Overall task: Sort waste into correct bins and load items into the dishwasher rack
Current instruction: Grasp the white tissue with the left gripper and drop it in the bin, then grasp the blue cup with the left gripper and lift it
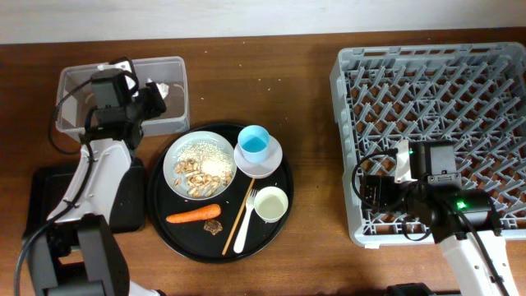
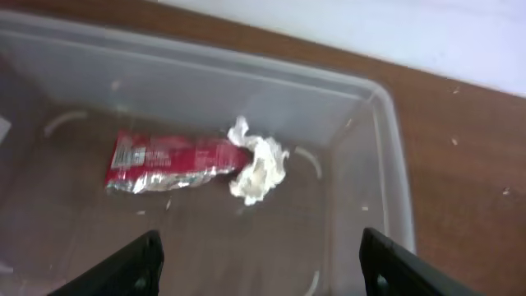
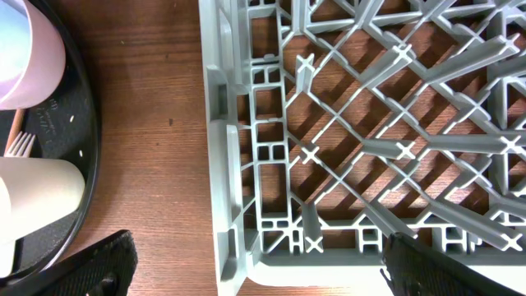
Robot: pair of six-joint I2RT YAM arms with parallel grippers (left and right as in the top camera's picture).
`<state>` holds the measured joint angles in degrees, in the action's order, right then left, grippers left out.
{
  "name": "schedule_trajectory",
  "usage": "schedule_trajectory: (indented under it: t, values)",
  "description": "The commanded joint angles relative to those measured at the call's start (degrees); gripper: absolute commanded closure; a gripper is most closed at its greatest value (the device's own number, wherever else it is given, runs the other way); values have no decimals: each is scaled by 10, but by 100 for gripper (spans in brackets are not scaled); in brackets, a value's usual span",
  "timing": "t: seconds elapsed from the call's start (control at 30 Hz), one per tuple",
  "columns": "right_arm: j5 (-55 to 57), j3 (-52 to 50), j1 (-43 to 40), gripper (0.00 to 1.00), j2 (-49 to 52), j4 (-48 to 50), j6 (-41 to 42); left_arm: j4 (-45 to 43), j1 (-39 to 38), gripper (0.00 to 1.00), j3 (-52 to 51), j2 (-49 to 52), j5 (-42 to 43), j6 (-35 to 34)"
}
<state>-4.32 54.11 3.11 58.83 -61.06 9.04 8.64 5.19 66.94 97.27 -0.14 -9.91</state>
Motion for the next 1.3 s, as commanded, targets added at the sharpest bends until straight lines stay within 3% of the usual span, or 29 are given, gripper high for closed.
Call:
schedule_trajectory:
  t: [0.0, 0.03, 0.13, 0.23, 0.3, 0.37, 0.63, 0.93, 1.03, 1.17, 1.27]
  values:
    - [5, 9, 2, 1, -2, 1, 0, 82, -5, 24, 40, -9, 19, 6]
    - [5, 9, 2, 1, -2, 1, 0, 126, -10, 24, 50, -17, 21, 8]
    - [5, 9, 2, 1, -2, 1, 0, 228, -35, 1, 56, -66, 25, 7]
    - [5, 9, 2, 1, -2, 1, 0, 328, -72, 1, 56, -118, 31, 7]
    - [5, 9, 3, 1, -2, -4, 0, 372, -96, 1, 56, -133, 81, 7]
    - [5, 9, 2, 1, -2, -10, 0, 367, -113, 1, 55, -132, 157, 7]
    - [5, 9, 2, 1, -2, -13, 0, 313, -188, 1, 59, -125, 151, -30]
    - [5, 9, 2, 2, -2, -14, 0, 266, -208, 1, 97, 19, 143, -40]
    - [5, 9, 2, 1, -2, -14, 0, 261, -216, 10, 97, 54, 143, -40]
    - [5, 9, 2, 1, -2, -14, 0, 261, -224, 39, 97, 83, 143, -40]
    - [5, 9, 2, 1, -2, -14, 0, 265, -229, 53, 97, 86, 143, -40]
